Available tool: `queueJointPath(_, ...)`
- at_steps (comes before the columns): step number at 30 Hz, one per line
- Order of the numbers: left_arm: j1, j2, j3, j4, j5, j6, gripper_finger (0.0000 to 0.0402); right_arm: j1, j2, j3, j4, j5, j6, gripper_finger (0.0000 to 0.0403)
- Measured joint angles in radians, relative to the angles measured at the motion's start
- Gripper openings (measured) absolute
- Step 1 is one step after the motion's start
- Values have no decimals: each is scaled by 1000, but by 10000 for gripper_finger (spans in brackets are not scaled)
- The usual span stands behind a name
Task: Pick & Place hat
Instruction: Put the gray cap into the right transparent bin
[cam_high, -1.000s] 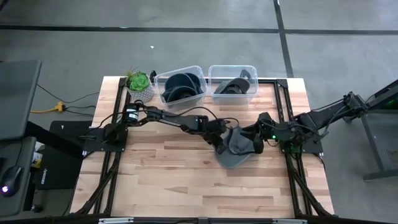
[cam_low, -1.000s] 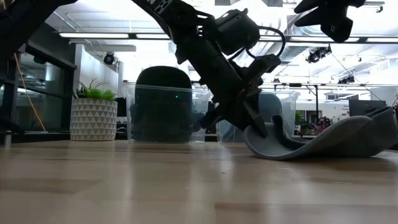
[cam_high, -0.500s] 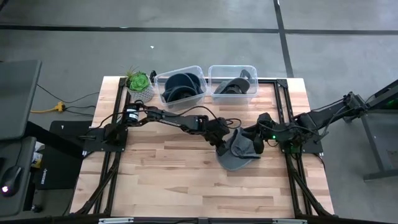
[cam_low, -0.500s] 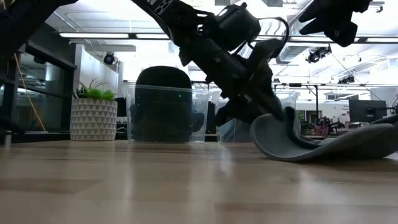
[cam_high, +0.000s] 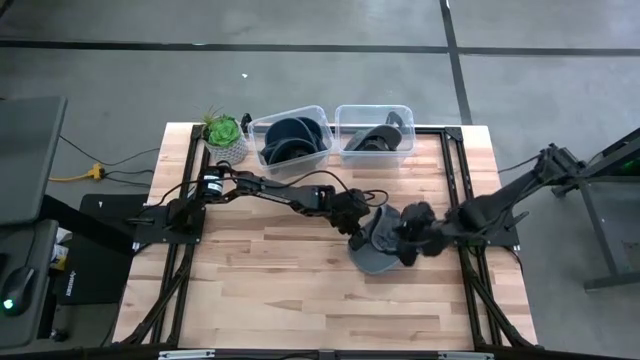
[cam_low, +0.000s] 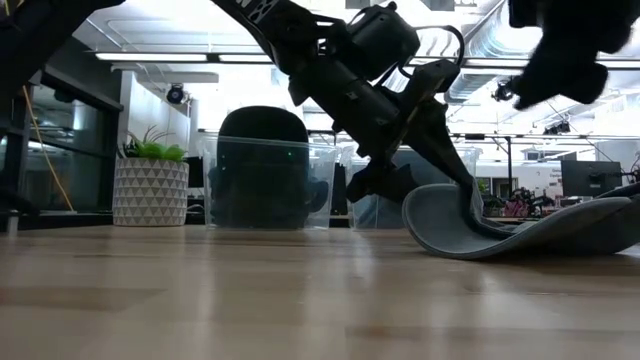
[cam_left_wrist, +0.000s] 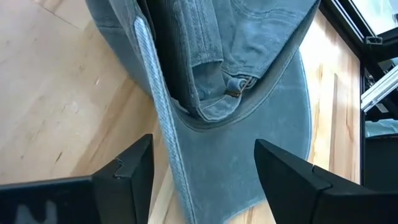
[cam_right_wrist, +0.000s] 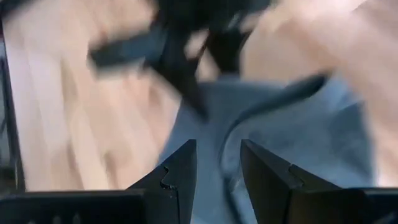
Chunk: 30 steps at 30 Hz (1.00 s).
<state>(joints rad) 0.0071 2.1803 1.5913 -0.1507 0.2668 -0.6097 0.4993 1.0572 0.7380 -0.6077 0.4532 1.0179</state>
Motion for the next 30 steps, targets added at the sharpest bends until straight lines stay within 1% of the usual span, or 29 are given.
queueJointPath(3,0,0,0,-3,-9,0,220,61,70,0,-9,-80,31,119)
queueJointPath(7,0,0,0,-9,-10,0,221,163,114,0,-32,-170,208,119)
queueJointPath(10,0,0,0,-29,-9,1,221,239,115,0,-33,-167,339,119)
queueJointPath(13,0,0,0,-42,-8,1,221,276,110,0,-31,-186,433,119)
queueJointPath(15,0,0,0,-37,-7,1,221,296,110,0,-24,-193,452,119)
queueJointPath(21,0,0,0,-34,-7,3,221,323,109,0,-21,-136,459,117)
queueJointPath(23,0,0,0,-33,-7,3,221,322,114,0,-15,-142,469,107)
queueJointPath(25,0,0,0,-33,-7,3,221,326,127,0,2,-154,478,87)
queueJointPath(30,0,0,1,-34,-6,3,221,344,176,0,46,-180,492,12)
